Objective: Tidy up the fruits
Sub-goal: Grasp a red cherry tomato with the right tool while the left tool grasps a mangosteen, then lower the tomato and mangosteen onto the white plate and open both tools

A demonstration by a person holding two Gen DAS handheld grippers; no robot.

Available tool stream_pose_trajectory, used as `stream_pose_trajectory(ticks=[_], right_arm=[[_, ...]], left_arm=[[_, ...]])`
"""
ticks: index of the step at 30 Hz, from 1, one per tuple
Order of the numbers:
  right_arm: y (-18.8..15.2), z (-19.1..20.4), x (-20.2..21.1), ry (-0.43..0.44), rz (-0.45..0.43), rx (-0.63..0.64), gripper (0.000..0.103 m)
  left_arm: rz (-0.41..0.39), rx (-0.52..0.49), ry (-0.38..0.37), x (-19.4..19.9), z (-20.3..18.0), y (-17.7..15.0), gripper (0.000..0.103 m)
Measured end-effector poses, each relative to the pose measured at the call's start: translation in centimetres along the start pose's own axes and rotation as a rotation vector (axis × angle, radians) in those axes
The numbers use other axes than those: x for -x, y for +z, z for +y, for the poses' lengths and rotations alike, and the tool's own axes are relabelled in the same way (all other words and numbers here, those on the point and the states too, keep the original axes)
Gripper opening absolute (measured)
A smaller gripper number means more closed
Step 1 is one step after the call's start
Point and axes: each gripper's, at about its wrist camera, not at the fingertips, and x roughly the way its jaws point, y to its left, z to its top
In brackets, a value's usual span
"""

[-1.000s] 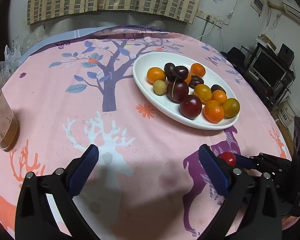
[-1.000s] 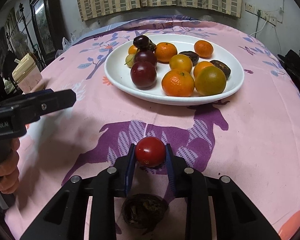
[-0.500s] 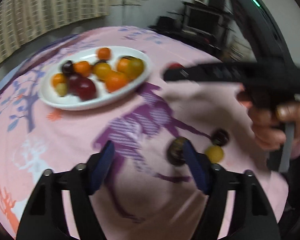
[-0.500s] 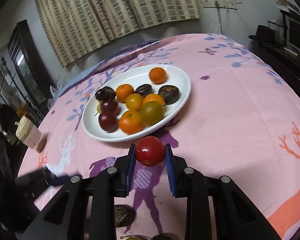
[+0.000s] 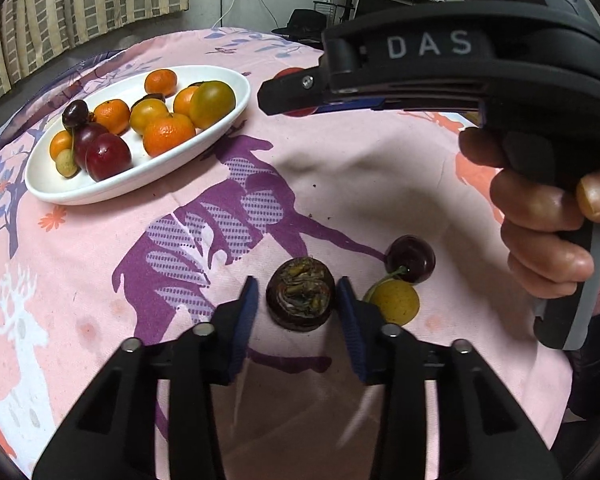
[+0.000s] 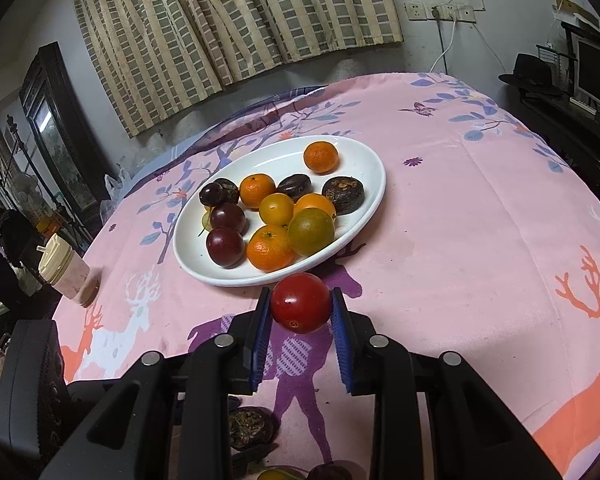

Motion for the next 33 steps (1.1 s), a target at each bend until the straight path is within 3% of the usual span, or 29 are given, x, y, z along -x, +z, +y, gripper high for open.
stream_pose_trajectory(ticks=[6, 11, 16, 21, 28, 30, 33], right_arm=[[0.0, 0.1, 0.0, 0.002, 0.000, 0.003, 0.030], [-0.1, 0.5, 0.0, -0.019, -0.035, 0.047, 0.030], [1.9, 1.2, -0.5, 0.030, -0.056, 0.060, 0.030], [6.0, 2.6, -2.4, 0.006, -0.115, 0.099, 0.030], [9.0, 1.9, -7.1, -0.041, -0.097, 0.098, 0.033], [8.9, 1.3, -7.3, -0.039, -0.085, 0.079, 0.037], [8.7, 1.2, -6.5, -0.048, -0.095, 0.078, 0.037]], left_arm=[[-0.011, -0.007, -0.004, 0.3, -0.2, 0.0, 0.034], [-0.083, 0.037, 0.040, 2.2, 1.6, 0.8, 0.034], [-0.190, 0.161, 0.117, 4.4, 6.8, 4.8, 0.034], [-0.262, 0.226, 0.219, 3.3, 11.0, 9.4, 0.034], [-0.272, 0.314, 0.244, 0.0, 14.7, 12.6, 0.035], [-0.278, 0.309, 0.289, 0.1, 14.5, 12.6, 0.055], [-0.305, 0.323, 0.323, 1.3, 14.5, 12.4, 0.073]])
